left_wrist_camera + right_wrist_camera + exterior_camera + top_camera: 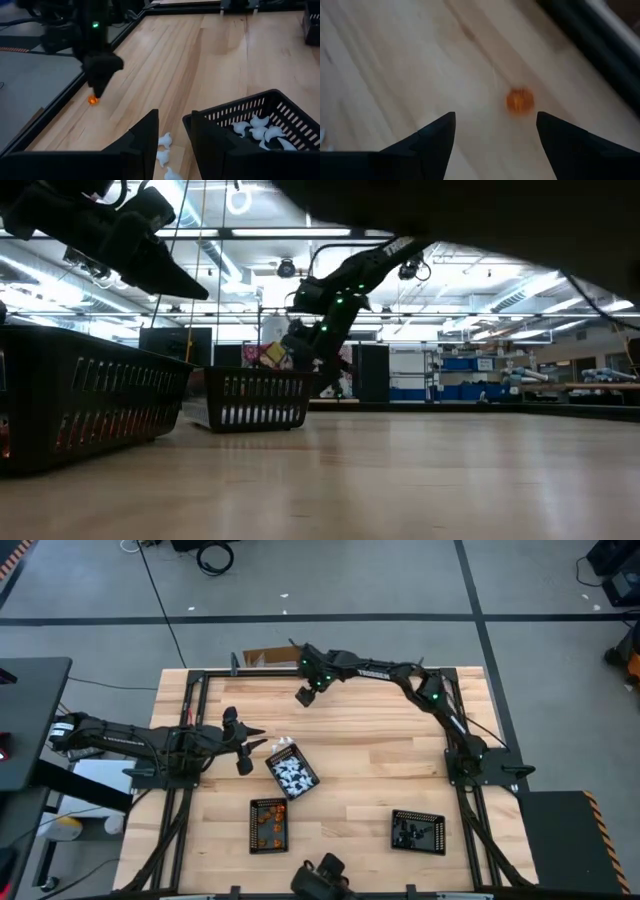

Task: Sort Halloween decoration
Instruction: Put the orange pumpkin toy into the left black basket

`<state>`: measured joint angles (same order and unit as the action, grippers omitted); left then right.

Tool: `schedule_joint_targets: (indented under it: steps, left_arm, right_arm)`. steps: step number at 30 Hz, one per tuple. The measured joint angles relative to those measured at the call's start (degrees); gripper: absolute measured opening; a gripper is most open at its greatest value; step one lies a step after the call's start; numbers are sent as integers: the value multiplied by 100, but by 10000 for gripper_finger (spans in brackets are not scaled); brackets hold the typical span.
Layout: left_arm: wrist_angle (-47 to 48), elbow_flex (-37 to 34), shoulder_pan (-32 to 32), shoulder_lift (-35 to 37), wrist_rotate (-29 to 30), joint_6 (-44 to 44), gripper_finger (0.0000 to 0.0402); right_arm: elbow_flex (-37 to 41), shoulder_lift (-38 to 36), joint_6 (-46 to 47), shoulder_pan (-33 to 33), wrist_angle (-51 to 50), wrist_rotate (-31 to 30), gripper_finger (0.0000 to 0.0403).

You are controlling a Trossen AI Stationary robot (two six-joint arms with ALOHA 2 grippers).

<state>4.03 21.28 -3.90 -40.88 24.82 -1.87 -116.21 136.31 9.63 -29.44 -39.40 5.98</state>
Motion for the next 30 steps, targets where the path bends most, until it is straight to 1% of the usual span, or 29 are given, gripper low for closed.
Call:
schedule_joint_targets:
  steps: [2, 5, 6, 7, 8, 9, 13, 17, 19, 22, 25, 28, 30]
  left_arm:
    - [0, 0, -2, 1, 0, 5, 119]
    - [36, 0, -2, 0, 0, -18, 119]
    - [51, 0, -2, 0, 0, -31, 119]
    - [66, 0, -2, 0, 0, -32, 119]
    - [69, 0, -2, 0, 0, -32, 119]
    - [79, 0, -2, 0, 0, -32, 119]
    - [79, 0, -2, 0, 0, -30, 119]
    - [146, 0, -2, 0, 0, -32, 119]
    - [232, 0, -2, 0, 0, -30, 119]
    - [315, 0, -1, 0, 1, -30, 119]
    - [347, 0, 148, -43, 115, -138, 119]
    - [326, 2, 696, -351, 211, -353, 119]
    - [333, 12, 1213, -754, 94, -525, 119]
  right_arm:
    - [-629, 338, -144, 49, -416, -12, 279]
    - [-1696, 939, -260, 93, -1367, -127, 275]
    - [-1892, 1105, -263, 97, -1576, -209, 275]
    - [-1827, 1116, -255, 98, -1497, -249, 274]
    - [-1604, 1024, -174, 73, -1302, -200, 274]
    - [-1521, 992, -95, 36, -1314, -133, 274]
    - [-1549, 973, 23, -124, -1452, 59, 274]
    - [-1547, 967, -301, -121, -1338, 299, 274]
    - [-1546, 916, -521, -41, -1347, 267, 274]
    - [-1545, 741, -733, 78, -1426, 116, 274]
    - [-1545, 434, -840, 214, -1806, -139, 274]
    - [-1545, -26, -996, 439, -2262, -567, 274]
    - [-1538, -341, -1145, 624, -2432, -936, 274]
